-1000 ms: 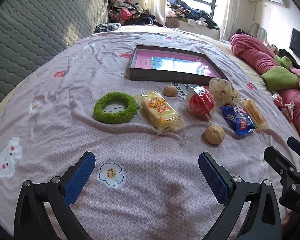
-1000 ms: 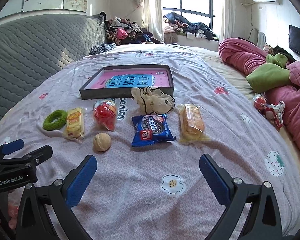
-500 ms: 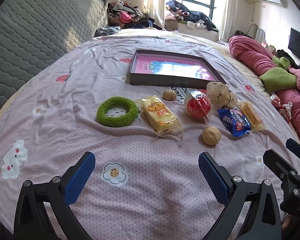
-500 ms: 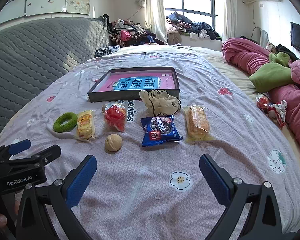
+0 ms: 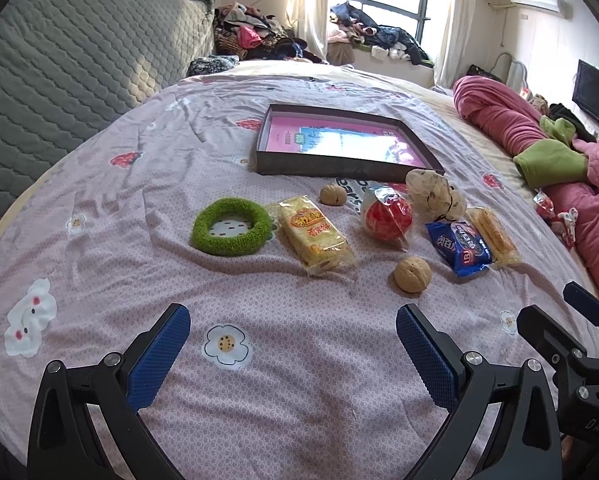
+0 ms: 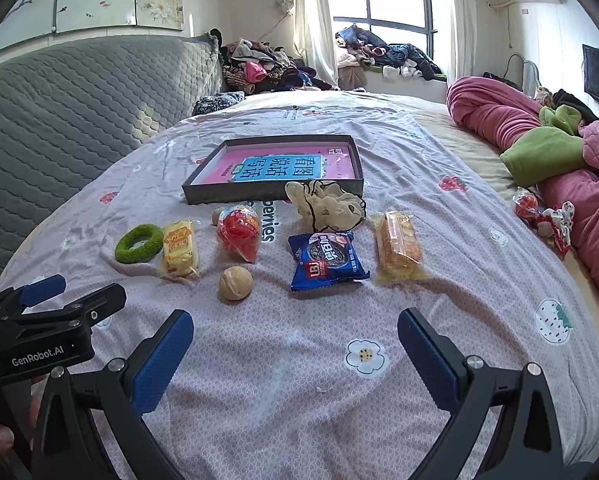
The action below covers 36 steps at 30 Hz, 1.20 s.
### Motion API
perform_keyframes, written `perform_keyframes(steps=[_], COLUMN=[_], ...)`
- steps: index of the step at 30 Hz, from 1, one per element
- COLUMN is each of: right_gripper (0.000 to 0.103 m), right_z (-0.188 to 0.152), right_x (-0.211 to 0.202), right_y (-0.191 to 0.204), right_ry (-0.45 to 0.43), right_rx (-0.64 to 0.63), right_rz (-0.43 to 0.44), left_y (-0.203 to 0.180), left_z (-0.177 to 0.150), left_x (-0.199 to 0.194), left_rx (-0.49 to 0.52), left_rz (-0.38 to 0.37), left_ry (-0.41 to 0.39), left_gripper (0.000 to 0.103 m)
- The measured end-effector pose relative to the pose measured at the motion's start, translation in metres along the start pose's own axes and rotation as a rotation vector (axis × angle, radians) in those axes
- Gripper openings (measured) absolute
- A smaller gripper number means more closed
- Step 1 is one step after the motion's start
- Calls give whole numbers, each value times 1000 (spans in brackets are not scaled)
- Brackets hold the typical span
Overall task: Organize objects
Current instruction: 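Move both tools toward the green ring and the beige scrunchie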
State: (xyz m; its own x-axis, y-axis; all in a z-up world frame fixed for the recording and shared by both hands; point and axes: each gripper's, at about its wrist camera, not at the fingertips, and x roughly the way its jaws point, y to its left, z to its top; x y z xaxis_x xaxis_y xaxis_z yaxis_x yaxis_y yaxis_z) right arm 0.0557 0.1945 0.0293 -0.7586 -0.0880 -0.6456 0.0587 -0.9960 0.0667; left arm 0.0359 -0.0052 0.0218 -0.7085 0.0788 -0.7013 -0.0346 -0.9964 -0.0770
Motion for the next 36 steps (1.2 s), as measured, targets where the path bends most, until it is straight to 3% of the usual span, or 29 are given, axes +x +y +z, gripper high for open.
perform_keyframes(steps=[10, 24, 32, 36], right_gripper=[103, 103, 103, 103], right_z=[17, 61, 80, 89], right_x=[-7, -16, -6, 7], right_y=[6, -4, -8, -15], right_ry=[-15, -53, -49, -33], right_rx=[-20, -15, -29, -16], right_rz=[32, 39, 25, 63], left_y=[5, 15, 15, 21], left_z=[8, 47, 62, 66], left_x=[-8, -20, -6, 4], left_rx=[-19, -51, 7, 23], left_rz=[-2, -62, -30, 1], left_ry=[-25, -26, 9, 19], left_gripper=[103, 103, 103, 103])
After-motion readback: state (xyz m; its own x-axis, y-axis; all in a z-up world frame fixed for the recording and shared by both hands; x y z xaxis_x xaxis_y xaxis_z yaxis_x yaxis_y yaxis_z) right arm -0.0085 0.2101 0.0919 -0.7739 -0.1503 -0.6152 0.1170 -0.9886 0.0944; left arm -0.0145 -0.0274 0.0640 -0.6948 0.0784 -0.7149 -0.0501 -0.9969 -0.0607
